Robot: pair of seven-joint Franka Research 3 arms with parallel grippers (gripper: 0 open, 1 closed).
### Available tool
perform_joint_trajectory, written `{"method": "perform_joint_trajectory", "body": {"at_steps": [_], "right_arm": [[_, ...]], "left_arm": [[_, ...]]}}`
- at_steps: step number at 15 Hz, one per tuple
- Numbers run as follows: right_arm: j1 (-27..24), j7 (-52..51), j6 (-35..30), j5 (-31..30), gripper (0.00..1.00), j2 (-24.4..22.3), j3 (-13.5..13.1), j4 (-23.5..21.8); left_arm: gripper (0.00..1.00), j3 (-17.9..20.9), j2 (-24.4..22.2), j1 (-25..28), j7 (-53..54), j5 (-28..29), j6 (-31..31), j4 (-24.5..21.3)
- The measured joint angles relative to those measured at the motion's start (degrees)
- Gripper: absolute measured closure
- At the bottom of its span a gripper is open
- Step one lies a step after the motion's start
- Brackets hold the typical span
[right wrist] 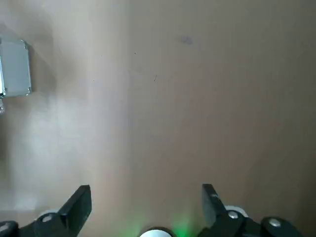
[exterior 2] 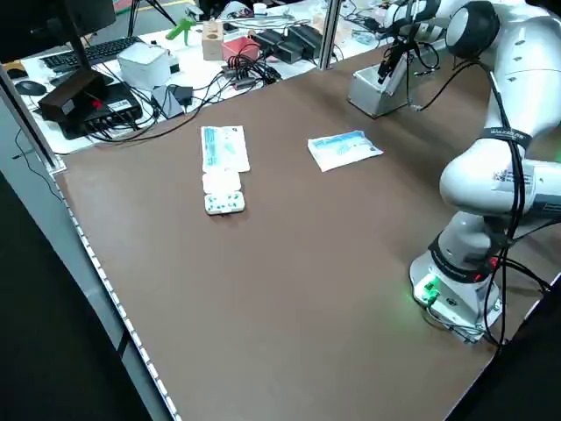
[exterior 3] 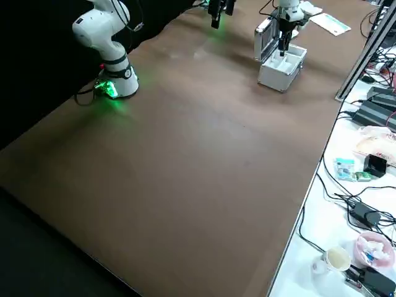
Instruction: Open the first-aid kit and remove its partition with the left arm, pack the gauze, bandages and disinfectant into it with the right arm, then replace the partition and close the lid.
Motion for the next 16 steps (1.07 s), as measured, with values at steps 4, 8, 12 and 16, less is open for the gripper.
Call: {"method": "perform_joint_trajectory", "body": {"at_steps": [4, 8, 12, 16], "right_arm": [[0.0, 0.0, 0.0, 0.0, 0.01, 0.0, -0.01, 0.0], [0.0, 0.0, 0.01, 0.0, 0.01, 0.0, -0.03, 0.0], [0.0, 0.0, 0.01, 0.0, 0.01, 0.0, -0.06, 0.0], [0.0, 0.0, 0.02, 0.0, 0.01, 0.0, -0.11, 0.0]], "left_arm": [[0.03, 0.02, -1.03, 0.27, -0.59, 0.0, -1.62, 1.12], [0.0, -0.01, -4.22, 1.83, -0.7, -0.13, -5.17, 1.65], [0.02, -0.07, -7.73, 3.13, -0.51, -0.2, -9.03, 1.77], [0.37, -0.26, -13.4, 3.5, 0.55, -1.87, -20.48, 1.9]]}}
